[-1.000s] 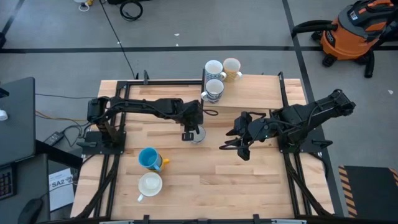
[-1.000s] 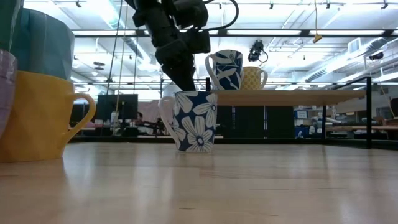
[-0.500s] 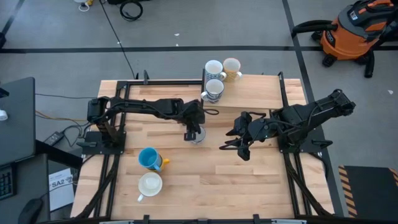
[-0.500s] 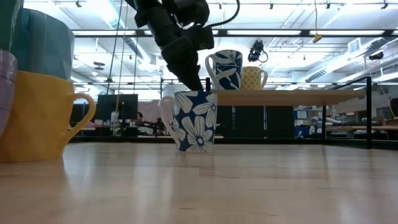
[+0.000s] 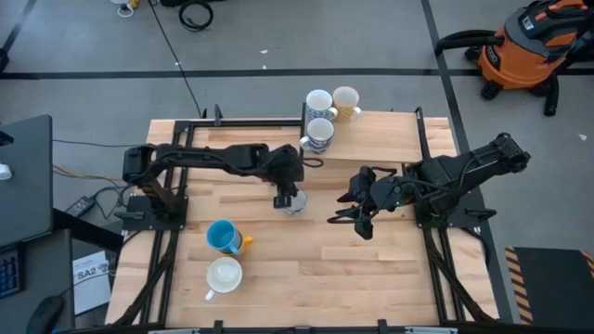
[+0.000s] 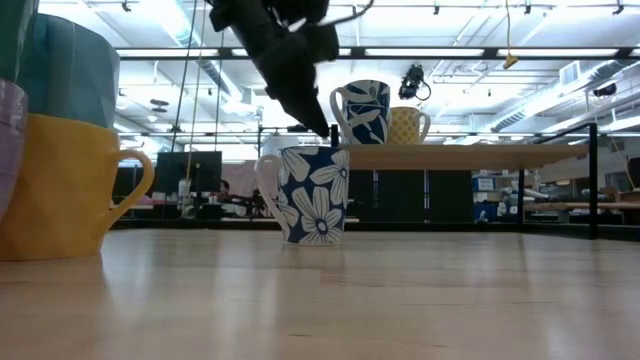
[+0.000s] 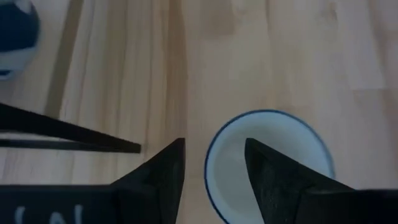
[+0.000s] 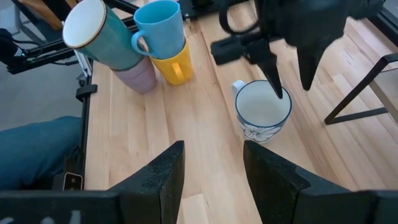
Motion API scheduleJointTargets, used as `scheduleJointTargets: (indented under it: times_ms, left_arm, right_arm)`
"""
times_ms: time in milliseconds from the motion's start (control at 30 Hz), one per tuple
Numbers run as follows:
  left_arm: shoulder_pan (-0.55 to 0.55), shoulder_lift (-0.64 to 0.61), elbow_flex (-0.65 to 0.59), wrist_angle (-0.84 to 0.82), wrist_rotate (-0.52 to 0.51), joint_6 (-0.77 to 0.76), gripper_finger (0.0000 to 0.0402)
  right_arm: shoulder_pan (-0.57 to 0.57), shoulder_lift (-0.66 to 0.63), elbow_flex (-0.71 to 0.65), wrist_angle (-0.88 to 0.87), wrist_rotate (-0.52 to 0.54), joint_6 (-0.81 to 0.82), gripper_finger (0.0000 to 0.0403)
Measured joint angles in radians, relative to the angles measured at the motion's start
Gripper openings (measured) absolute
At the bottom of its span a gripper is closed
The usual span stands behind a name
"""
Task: Place coffee mugs
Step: Put the blue pattern mug on the shelf
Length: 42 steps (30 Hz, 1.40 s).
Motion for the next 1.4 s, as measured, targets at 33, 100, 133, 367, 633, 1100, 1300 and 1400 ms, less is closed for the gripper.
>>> scheduleJointTargets:
  times_ms: [33,100,133,367,633,1100,1300,1400]
  left_arm:
    - [-0.002,-0.014,0.000,0.001,0.010,0.000,0.0172]
    - [-0.003,-0.047,0.000,-0.003,0.019,0.000,0.0172]
    - [-0.003,-0.069,0.000,-0.007,0.019,0.000,0.0172]
    - [-0.003,-0.240,0.000,-0.117,0.020,0.007,0.0172]
    - [-0.016,-0.464,-0.003,-0.260,0.022,-0.010,0.0172]
    - [-0.035,-0.823,-0.407,-0.133,0.058,-0.217,0.0172]
    - [-0.035,-0.861,-0.518,-0.024,0.058,-0.236,0.0172]
    - [-0.035,-0.858,-0.533,-0.011,0.057,-0.237,0.0172]
  right_arm:
    - [0.000,0.000,0.000,0.003,0.000,0.000,0.0170]
    - [0.000,0.000,0.000,0.005,0.000,0.000,0.0170]
    - [0.000,0.000,0.000,0.006,0.000,0.000,0.0170]
    - [0.000,0.000,0.000,0.007,0.000,-0.008,0.0170]
    - [0.000,0.000,0.000,0.051,-0.001,-0.079,0.0170]
    - [-0.037,0.002,0.000,0.192,0.020,-0.195,0.0170]
    - [-0.103,0.057,0.001,0.309,0.017,-0.314,0.0170]
    - [-0.136,0.112,0.001,0.362,-0.019,-0.391,0.0170]
